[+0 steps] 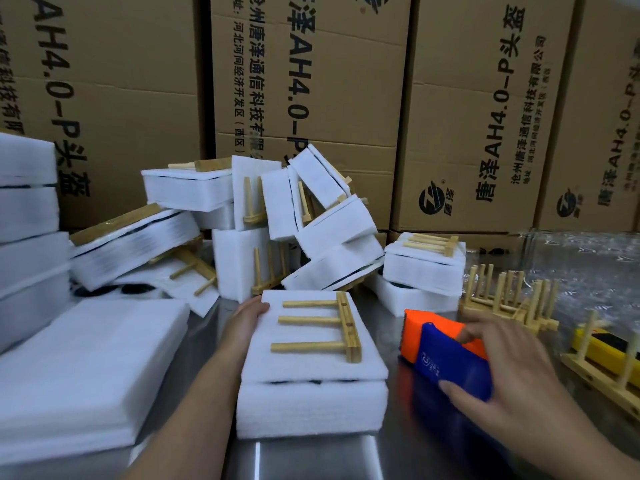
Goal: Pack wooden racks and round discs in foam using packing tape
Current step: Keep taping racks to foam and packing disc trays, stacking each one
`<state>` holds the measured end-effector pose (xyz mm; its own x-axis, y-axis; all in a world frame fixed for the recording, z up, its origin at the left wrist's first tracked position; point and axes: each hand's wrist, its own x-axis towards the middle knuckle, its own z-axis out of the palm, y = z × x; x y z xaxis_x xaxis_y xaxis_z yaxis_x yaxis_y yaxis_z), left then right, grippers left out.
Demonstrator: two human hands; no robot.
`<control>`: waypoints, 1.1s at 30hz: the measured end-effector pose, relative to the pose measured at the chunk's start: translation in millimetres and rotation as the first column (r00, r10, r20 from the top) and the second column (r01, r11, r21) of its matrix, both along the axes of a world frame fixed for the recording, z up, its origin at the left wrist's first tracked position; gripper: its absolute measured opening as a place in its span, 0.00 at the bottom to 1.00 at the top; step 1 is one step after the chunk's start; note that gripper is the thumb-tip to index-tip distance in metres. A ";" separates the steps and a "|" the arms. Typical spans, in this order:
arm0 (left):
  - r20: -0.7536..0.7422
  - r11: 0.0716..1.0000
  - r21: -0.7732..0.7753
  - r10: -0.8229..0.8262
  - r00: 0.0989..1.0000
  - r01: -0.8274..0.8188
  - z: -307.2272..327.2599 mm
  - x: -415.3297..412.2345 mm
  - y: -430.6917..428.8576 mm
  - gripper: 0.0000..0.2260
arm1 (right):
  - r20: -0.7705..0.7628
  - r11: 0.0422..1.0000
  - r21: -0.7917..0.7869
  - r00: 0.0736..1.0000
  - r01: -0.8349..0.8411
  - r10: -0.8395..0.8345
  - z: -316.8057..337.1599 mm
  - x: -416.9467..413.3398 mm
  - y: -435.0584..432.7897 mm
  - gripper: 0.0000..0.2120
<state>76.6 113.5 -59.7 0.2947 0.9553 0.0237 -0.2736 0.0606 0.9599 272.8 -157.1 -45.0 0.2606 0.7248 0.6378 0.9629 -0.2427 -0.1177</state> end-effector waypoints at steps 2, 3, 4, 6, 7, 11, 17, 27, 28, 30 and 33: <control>0.000 1.000 -0.002 -0.001 1.000 0.001 0.2 0.2 0.1 0.08 | 0.035 0.960 -0.214 0.983 0.183 -0.180 -4.4 14.5 -10.3 0.38; 0.003 1.000 -0.006 -0.004 1.000 0.004 0.1 0.3 0.6 0.09 | 0.019 0.931 -0.284 0.973 0.227 -0.232 -5.6 22.4 -13.7 0.42; 0.002 1.000 -0.009 -0.009 1.000 0.009 0.2 0.4 0.5 0.10 | -0.015 0.921 -0.319 0.970 0.224 -0.242 -6.3 28.5 -16.2 0.45; 0.000 1.000 -0.010 -0.014 1.000 0.014 0.2 0.5 0.8 0.10 | -0.122 0.935 -0.330 0.977 0.128 -0.177 -3.6 29.3 -19.8 0.43; 0.002 1.000 -0.011 -0.011 1.000 0.011 -0.1 0.7 0.7 0.10 | -0.217 0.961 -0.274 0.971 0.035 -0.097 -1.9 27.3 -20.6 0.40; 0.023 0.999 -0.042 -0.004 1.000 0.005 -0.8 1.8 -3.1 0.12 | -0.418 0.981 0.062 0.887 -0.185 0.194 5.1 26.0 -14.6 0.24; 0.012 0.998 -0.056 -0.033 0.999 0.033 2.4 9.6 -7.4 0.16 | -0.589 0.861 0.478 0.663 -0.175 0.462 61.6 18.1 15.4 0.14; -0.038 0.999 -0.049 -0.024 0.999 0.023 3.2 15.6 -9.8 0.16 | -0.714 0.684 0.689 -0.386 -0.239 0.584 85.3 4.9 80.2 0.09; -0.036 0.998 -0.049 -0.029 0.999 0.028 3.7 15.3 -11.0 0.16 | -0.726 0.703 0.673 -0.387 -0.230 0.568 83.5 3.9 84.0 0.10; -0.054 0.998 -0.053 -0.022 0.998 0.019 6.4 14.2 -11.9 0.15 | -0.734 0.725 0.654 -0.413 -0.215 0.539 83.6 4.8 88.3 0.11; -0.198 1.000 -0.029 -0.005 0.980 -0.001 11.5 13.4 -11.1 0.14 | -0.743 0.737 0.637 -0.437 -0.227 0.507 85.5 10.2 89.6 0.09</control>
